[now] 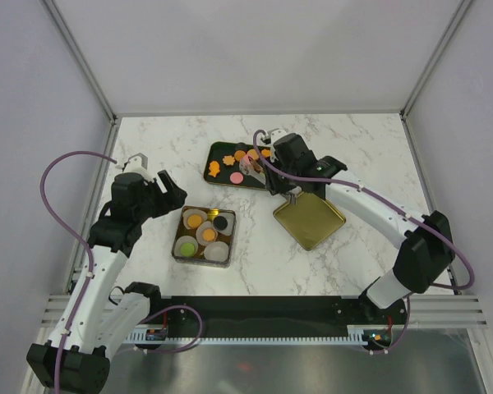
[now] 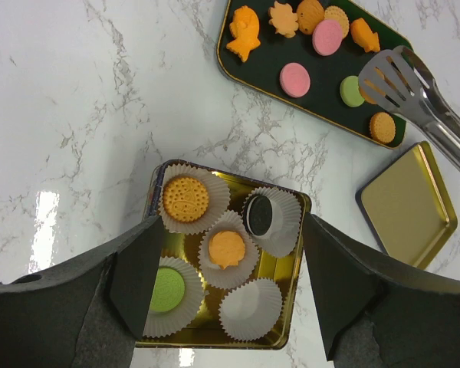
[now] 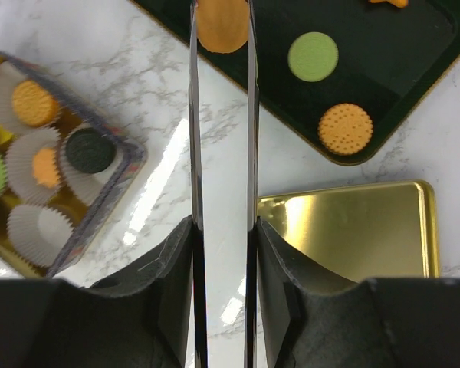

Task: Pack the cookies

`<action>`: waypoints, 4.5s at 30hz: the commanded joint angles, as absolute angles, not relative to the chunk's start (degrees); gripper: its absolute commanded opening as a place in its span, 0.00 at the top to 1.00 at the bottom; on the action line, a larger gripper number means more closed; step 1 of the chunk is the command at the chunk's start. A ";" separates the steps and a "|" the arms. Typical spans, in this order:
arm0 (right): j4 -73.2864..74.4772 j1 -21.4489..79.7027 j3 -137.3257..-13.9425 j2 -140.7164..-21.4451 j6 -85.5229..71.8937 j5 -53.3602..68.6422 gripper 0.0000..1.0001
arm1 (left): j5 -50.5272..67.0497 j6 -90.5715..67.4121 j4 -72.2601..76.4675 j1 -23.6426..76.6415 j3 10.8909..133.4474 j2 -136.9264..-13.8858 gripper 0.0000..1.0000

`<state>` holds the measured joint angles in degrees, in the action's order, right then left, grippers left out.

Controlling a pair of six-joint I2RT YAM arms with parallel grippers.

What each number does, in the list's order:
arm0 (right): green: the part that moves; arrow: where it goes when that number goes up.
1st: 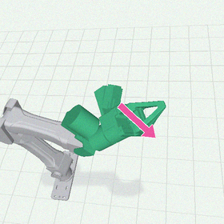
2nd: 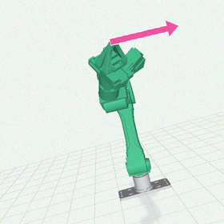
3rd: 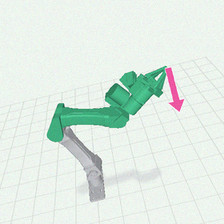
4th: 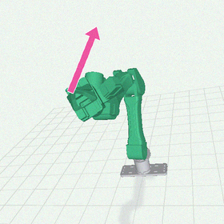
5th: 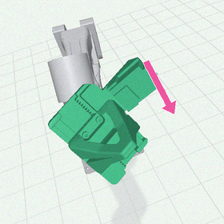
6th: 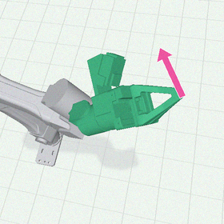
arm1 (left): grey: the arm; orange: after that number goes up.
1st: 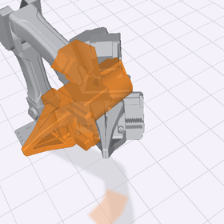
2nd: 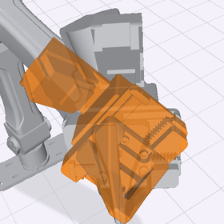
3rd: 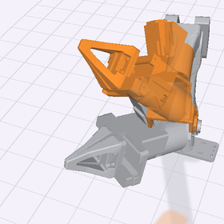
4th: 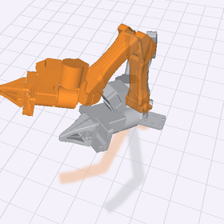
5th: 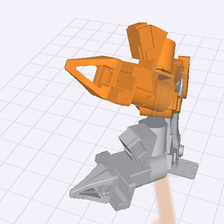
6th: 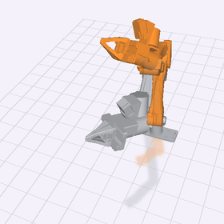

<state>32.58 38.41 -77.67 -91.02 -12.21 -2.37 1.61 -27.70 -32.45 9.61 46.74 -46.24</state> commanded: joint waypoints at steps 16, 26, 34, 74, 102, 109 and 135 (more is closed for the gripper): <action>39.72 66.26 -71.37 -77.53 -18.89 -2.72 0.59 | 0.88 -25.84 -30.32 9.14 46.49 -45.53 0.19; 39.64 68.29 -69.26 -78.75 -19.16 -2.64 0.58 | 0.88 -25.93 -30.32 8.97 46.41 -45.26 0.19; 39.02 68.64 -69.35 -80.68 -18.55 -2.11 0.57 | 0.62 -25.84 -30.24 9.05 46.32 -44.91 0.19; 32.45 19.98 -77.60 -84.79 -12.91 3.79 0.48 | 3.78 -26.28 -29.71 8.96 46.41 -44.38 0.19; 15.90 -4.04 -77.52 -112.58 -17.84 -4.04 0.32 | 10.28 -25.58 -26.37 8.88 44.30 -50.88 0.15; 18.10 -4.04 -77.61 -112.94 -19.42 -4.13 0.21 | 9.58 -25.14 -26.37 8.96 44.21 -52.29 0.11; 19.95 15.91 -47.29 -61.71 -28.12 -3.34 0.06 | -5.71 -27.86 -24.44 40.15 60.89 -67.92 0.09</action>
<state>19.84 15.81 -50.15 -65.28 -24.97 -3.11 1.41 -26.96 -26.22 36.29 57.34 -62.15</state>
